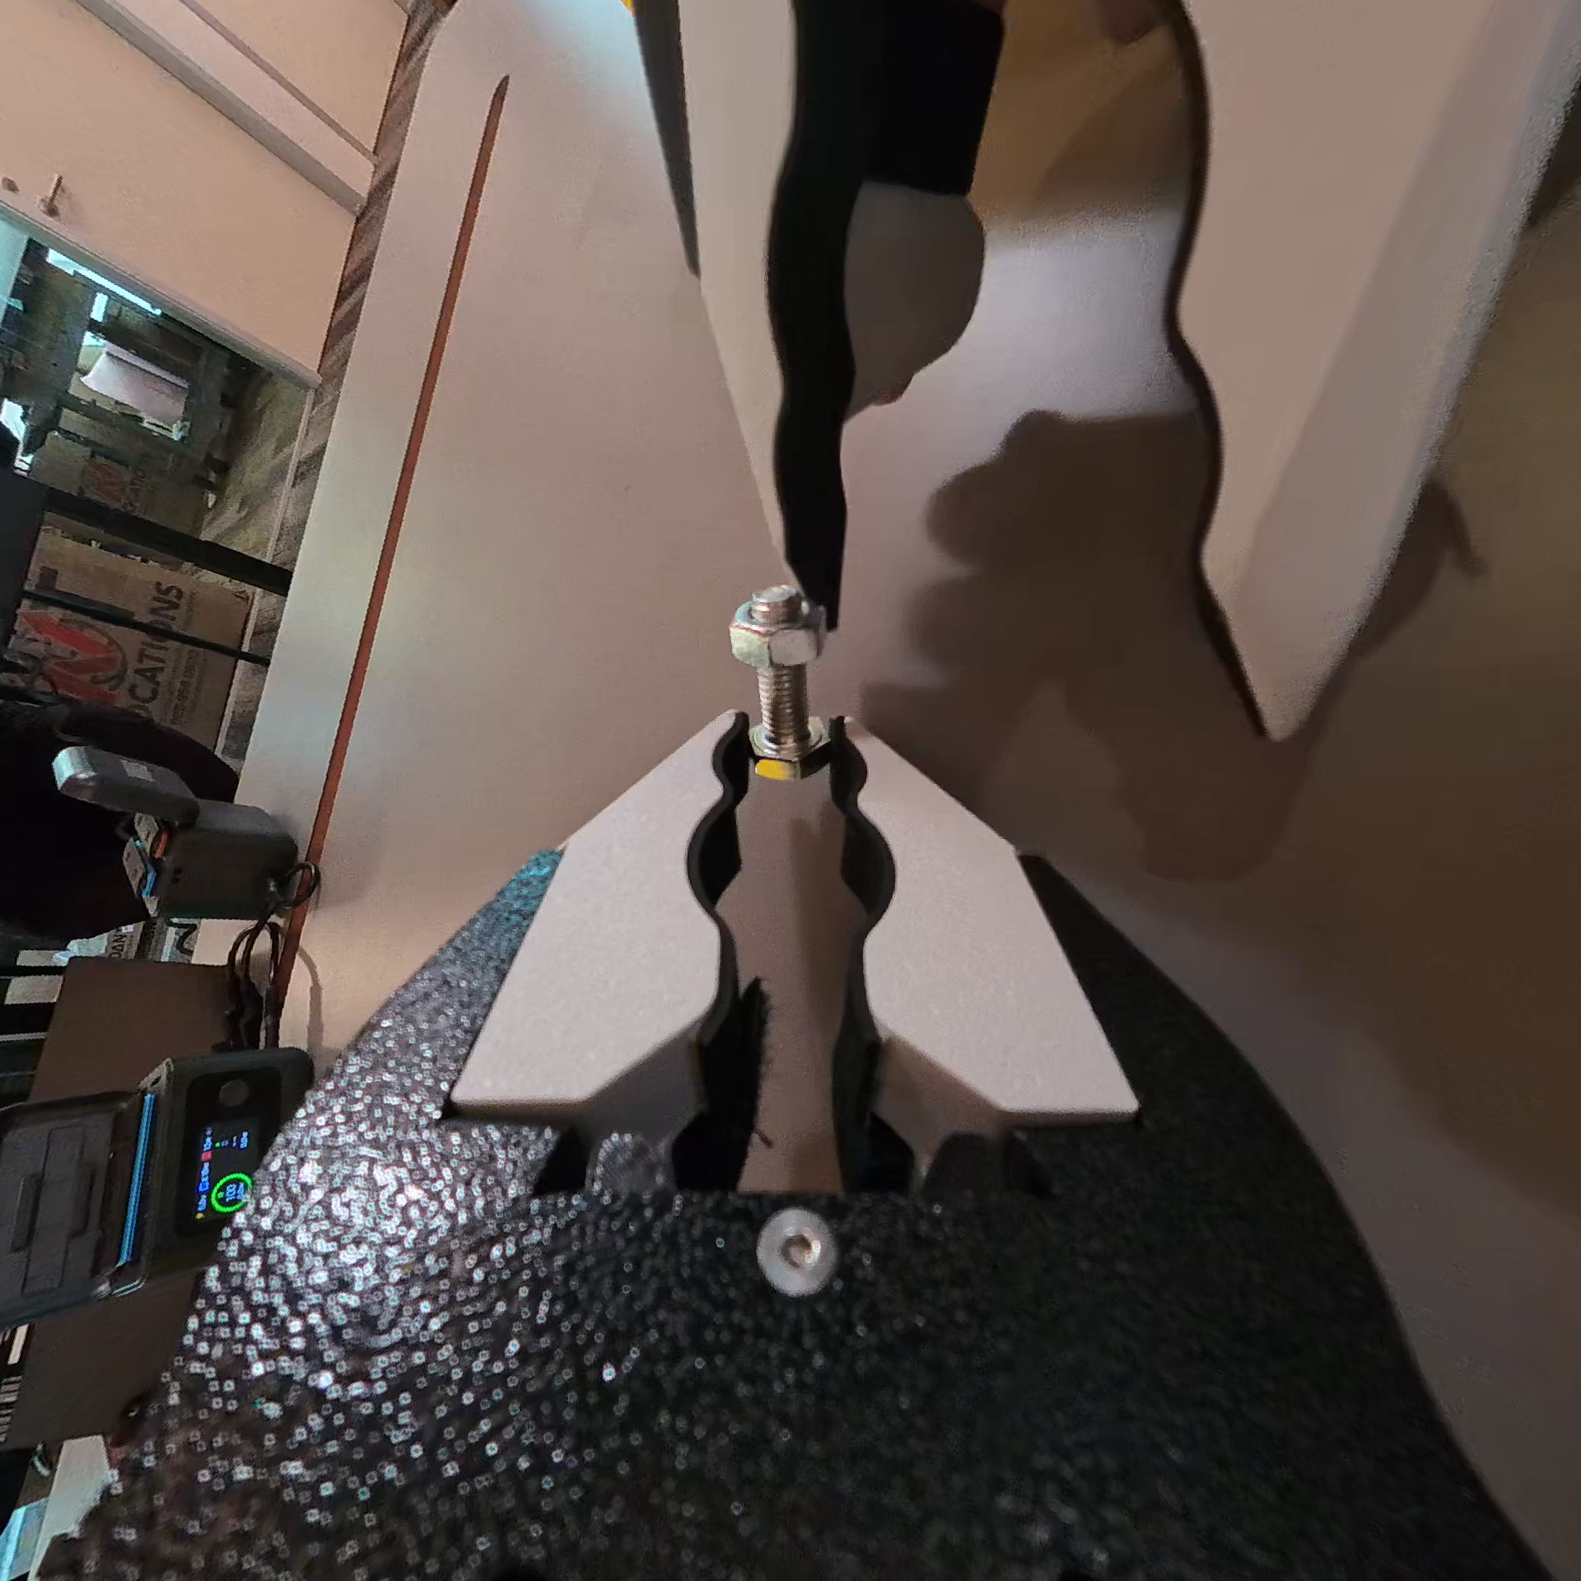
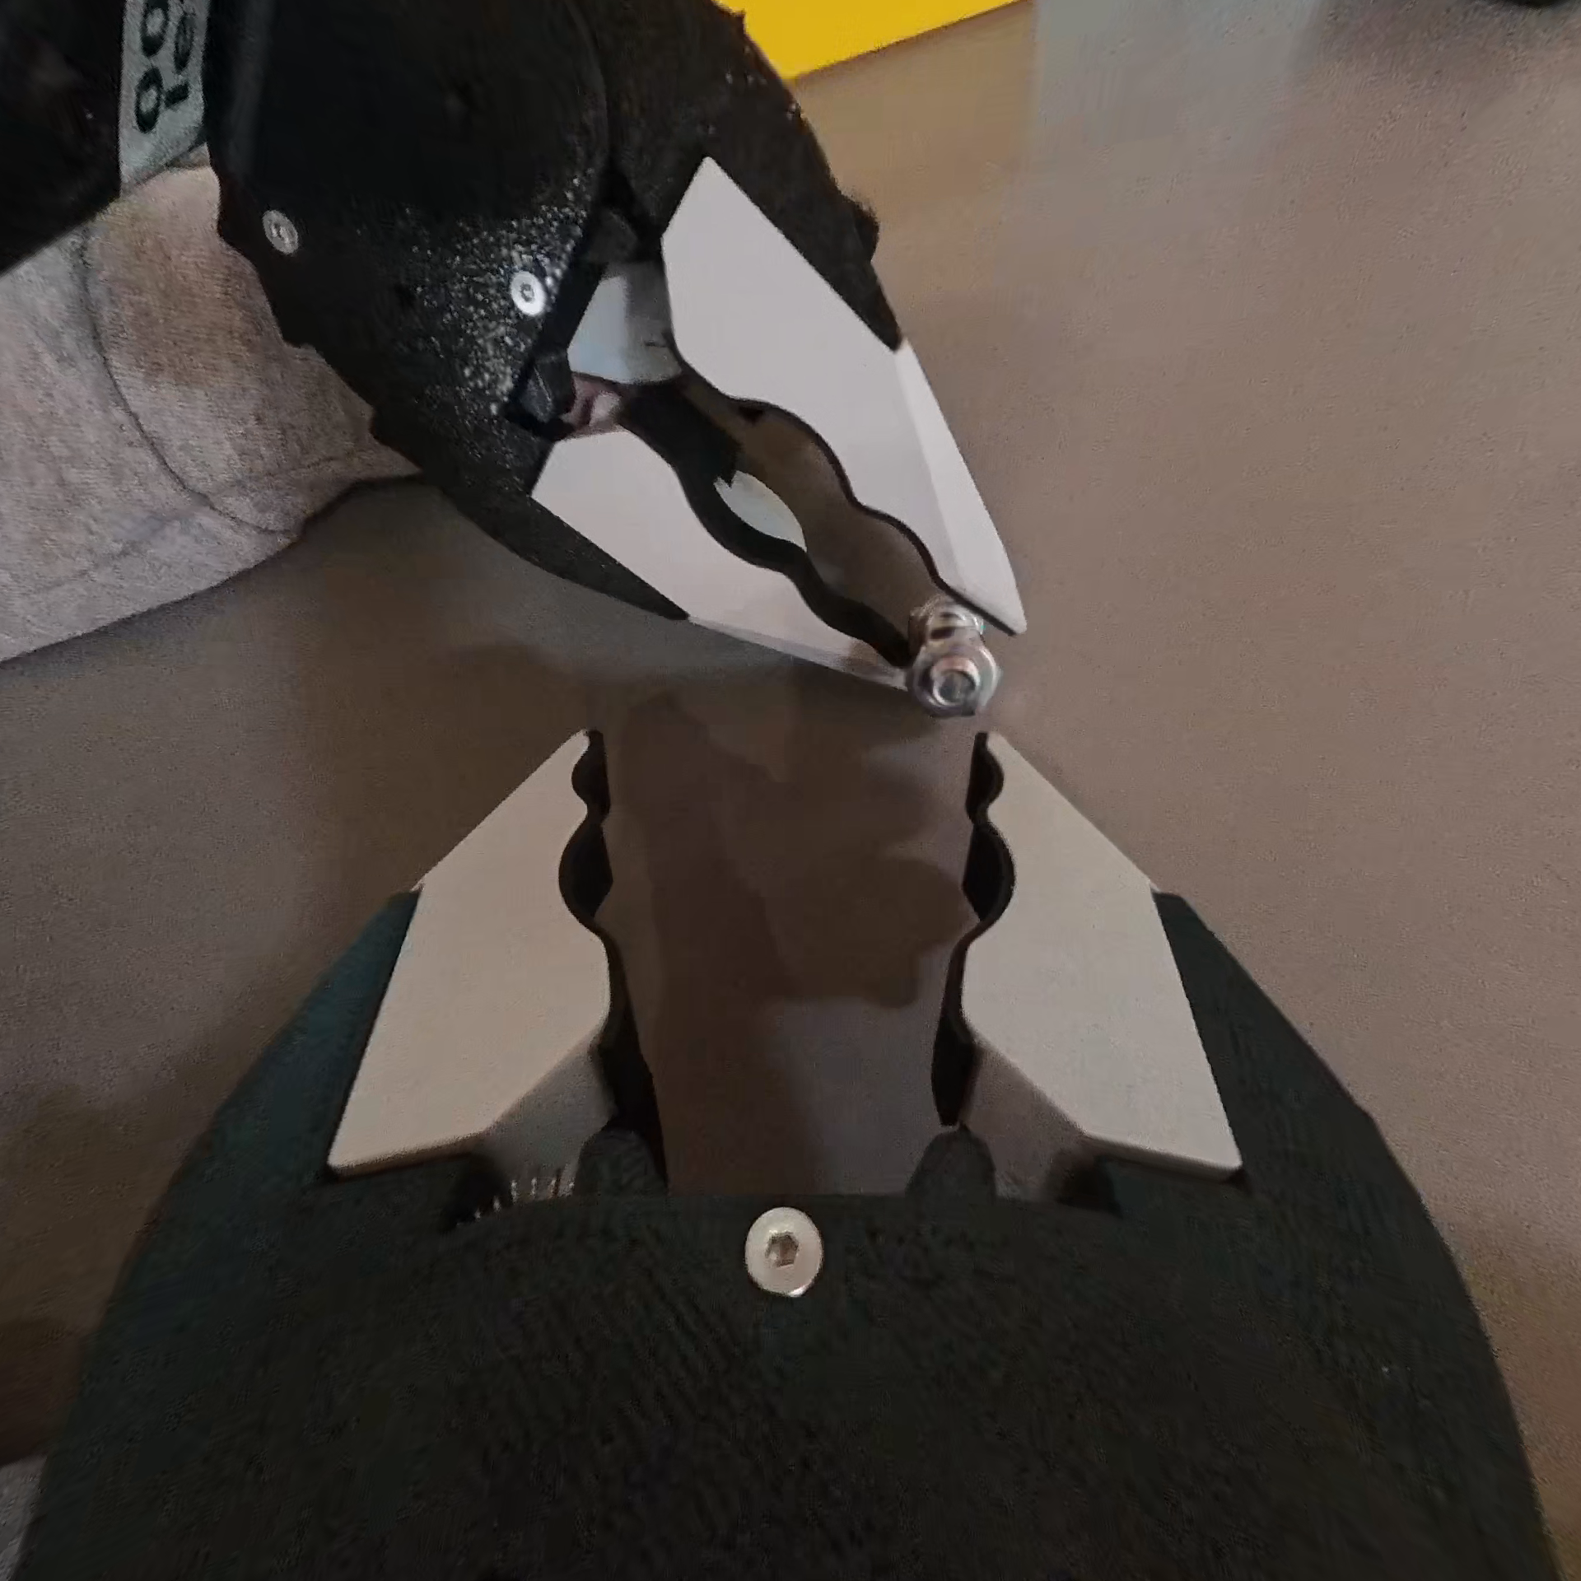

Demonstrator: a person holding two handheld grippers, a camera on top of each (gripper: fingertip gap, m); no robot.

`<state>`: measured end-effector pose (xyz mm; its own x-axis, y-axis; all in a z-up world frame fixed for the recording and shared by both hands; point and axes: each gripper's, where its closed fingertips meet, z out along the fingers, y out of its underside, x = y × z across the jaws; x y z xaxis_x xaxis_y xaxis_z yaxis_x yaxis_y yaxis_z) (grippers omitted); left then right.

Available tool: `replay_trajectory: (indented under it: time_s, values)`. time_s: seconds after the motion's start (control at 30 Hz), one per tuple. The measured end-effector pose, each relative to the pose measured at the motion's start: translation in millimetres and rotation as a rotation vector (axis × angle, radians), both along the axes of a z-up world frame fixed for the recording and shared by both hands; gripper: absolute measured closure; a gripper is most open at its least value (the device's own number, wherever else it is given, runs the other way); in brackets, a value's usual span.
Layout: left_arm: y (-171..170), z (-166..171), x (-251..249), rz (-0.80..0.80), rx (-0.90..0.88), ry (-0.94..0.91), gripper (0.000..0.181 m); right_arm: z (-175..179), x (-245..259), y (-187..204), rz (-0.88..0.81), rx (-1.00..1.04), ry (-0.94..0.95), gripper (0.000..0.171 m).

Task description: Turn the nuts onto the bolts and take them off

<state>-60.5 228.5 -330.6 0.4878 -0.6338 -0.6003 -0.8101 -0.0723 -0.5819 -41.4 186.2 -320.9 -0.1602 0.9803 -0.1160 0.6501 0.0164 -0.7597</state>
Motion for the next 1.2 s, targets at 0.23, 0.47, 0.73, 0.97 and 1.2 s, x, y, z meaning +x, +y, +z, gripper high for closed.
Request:
replay_trajectory:
  time_s: [0.23,0.47,0.73,0.97,1.2]
  values:
    - [0.2,0.1,-0.5,0.006,0.000,0.001,0.164,5.8,-12.1,-1.5,0.020,0.125,0.064,0.078]
    - [0.2,0.2,-0.7,0.006,0.000,0.001,0.164,9.3,-16.4,-3.3,0.033,0.159,0.093,0.076]
    - [0.6,0.4,-0.4,0.018,-0.005,-0.002,0.164,12.0,-20.0,-5.2,0.043,0.195,0.111,0.075]
    - [1.2,0.3,-0.4,0.059,-0.026,0.020,0.164,9.7,-19.2,-2.3,0.040,0.232,0.095,0.075]
    - [1.7,0.6,0.4,0.061,-0.018,0.038,0.164,12.7,-19.0,-2.6,0.033,0.202,0.099,0.077]
